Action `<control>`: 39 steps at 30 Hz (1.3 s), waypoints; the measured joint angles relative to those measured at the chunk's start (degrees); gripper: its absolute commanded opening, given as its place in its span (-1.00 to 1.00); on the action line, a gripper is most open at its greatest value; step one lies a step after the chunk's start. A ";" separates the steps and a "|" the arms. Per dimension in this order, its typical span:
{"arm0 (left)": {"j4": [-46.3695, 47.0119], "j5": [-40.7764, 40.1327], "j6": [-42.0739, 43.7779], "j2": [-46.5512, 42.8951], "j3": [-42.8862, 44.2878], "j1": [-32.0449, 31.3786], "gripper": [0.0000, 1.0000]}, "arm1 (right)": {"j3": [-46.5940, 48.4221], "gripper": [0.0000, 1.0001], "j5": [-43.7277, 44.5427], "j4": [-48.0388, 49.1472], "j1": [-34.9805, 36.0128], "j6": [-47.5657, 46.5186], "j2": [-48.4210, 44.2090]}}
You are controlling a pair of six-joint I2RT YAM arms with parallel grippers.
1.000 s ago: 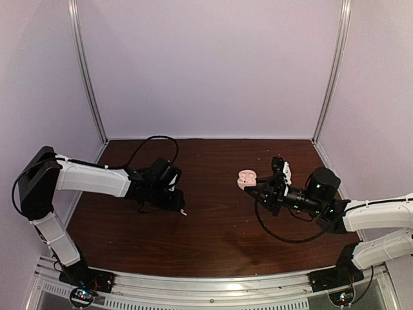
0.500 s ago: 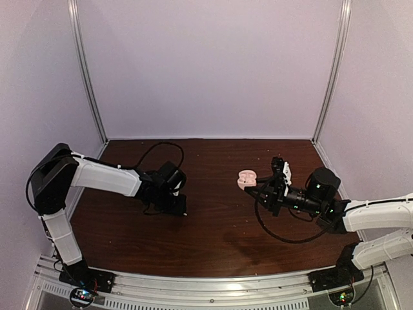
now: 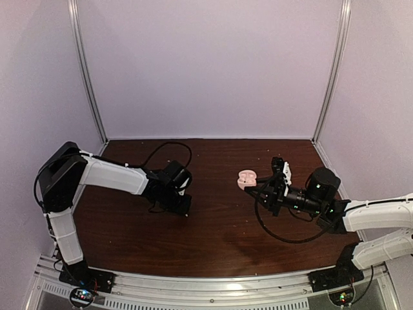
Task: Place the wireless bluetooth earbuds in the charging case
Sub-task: Pick up the right earbud from the center of the board, then place the right earbud at the center of the board.
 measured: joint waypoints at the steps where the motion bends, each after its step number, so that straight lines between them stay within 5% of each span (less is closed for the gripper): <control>1: -0.35 -0.02 0.46 0.20 0.35 -0.13 -0.65 | 0.00 -1.00 0.00 0.00 0.00 0.00 0.00; 15: -1.77 -2.47 4.76 0.79 2.27 -0.98 -0.77 | 0.00 -1.00 0.09 0.00 0.00 0.00 0.00; 32: 11.41 -5.90 10.84 -20.28 -5.86 -0.98 -0.79 | 0.02 -1.00 1.31 2.93 0.00 1.55 5.33; 39: 10.64 -3.74 11.61 -21.03 -6.95 -0.98 -0.79 | 0.39 -1.00 1.33 2.80 0.00 1.97 5.11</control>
